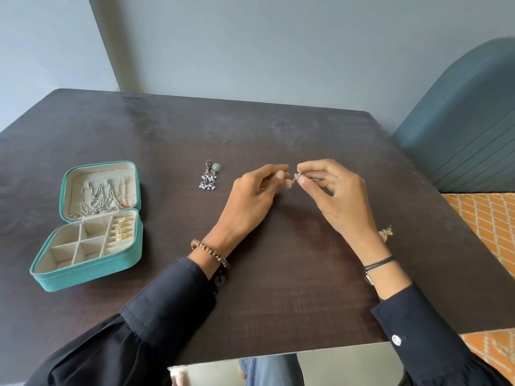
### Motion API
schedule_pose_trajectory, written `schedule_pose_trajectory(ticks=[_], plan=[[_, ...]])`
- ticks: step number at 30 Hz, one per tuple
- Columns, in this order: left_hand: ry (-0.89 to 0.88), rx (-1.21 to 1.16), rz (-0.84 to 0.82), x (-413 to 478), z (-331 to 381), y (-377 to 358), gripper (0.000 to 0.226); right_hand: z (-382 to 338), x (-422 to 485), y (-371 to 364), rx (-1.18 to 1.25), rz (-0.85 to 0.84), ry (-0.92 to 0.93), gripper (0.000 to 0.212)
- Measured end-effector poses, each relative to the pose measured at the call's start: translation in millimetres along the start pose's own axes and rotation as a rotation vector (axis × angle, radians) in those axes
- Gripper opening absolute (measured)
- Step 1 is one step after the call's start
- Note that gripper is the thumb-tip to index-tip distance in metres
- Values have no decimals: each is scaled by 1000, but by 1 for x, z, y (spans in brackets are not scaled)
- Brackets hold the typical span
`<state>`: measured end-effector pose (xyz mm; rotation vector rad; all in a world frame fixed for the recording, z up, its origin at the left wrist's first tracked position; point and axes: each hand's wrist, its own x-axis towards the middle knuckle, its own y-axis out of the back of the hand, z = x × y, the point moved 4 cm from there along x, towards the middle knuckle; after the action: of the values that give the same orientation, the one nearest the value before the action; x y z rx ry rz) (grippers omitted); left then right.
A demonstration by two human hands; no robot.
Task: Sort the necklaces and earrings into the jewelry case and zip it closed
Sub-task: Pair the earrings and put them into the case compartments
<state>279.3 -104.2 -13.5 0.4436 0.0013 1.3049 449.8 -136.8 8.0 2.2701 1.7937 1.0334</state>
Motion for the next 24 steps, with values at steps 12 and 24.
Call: schedule_pose_trajectory(ticks=[12,24], plan=[[102,-367,-132,-5,0,-6,21,-6,-18,6,78,-23,-87,22],[144,-434,-229,-24,13,-18,17,22,-64,82,-447,197,-202,12]])
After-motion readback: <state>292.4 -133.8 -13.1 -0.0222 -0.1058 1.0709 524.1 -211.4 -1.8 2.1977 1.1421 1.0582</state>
